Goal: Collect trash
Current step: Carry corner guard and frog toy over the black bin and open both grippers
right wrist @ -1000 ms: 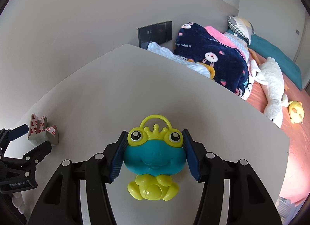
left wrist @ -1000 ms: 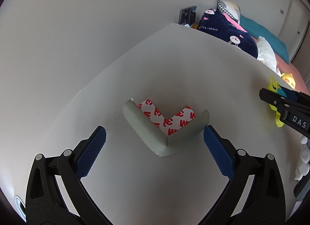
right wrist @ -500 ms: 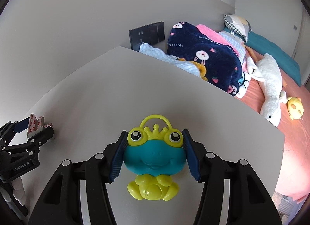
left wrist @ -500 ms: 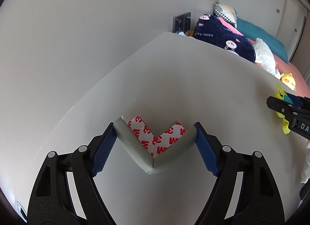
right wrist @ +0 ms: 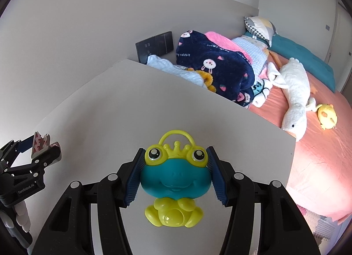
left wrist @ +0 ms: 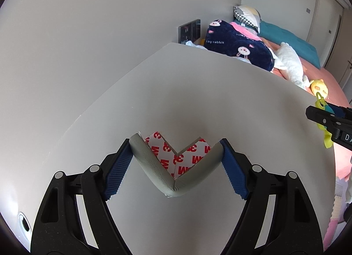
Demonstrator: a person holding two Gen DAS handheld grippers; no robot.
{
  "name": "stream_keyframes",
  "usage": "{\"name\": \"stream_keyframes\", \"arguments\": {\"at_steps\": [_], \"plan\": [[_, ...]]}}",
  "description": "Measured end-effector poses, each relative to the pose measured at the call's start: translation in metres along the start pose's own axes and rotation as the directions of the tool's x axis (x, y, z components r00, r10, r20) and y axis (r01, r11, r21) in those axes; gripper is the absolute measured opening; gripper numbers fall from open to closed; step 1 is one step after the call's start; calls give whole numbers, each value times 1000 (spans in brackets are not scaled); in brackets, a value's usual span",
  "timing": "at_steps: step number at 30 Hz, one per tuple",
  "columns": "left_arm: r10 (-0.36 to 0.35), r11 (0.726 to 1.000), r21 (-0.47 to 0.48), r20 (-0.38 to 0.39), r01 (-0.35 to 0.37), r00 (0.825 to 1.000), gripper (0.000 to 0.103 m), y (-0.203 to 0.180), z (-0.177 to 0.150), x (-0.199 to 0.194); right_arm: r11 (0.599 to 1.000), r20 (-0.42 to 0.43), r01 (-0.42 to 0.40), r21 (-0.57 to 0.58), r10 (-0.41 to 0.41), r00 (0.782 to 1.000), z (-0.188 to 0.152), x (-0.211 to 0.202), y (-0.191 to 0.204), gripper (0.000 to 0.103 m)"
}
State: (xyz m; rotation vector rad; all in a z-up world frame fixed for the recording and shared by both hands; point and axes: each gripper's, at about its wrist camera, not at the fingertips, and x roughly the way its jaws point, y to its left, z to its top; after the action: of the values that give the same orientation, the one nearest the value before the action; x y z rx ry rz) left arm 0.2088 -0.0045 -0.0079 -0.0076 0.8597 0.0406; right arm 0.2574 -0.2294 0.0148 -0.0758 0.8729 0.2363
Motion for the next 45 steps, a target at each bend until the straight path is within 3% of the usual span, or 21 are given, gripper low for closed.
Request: {"name": "stream_keyframes", "arguments": {"at_steps": [11, 28, 45], "plan": [[-50, 999, 18, 17, 50, 999, 77, -38, -9, -41, 999, 32, 19, 29, -20, 999, -24, -58, -29, 57], [-129, 986, 110, 36, 124, 991, 77, -127, -20, -87, 994, 72, 72, 78, -77, 994, -69, -137, -85, 57], [-202, 960, 205, 37, 190, 979, 77, -197, -33, -115, 978, 96, 132, 164, -149, 984, -106, -186, -142, 57]]}}
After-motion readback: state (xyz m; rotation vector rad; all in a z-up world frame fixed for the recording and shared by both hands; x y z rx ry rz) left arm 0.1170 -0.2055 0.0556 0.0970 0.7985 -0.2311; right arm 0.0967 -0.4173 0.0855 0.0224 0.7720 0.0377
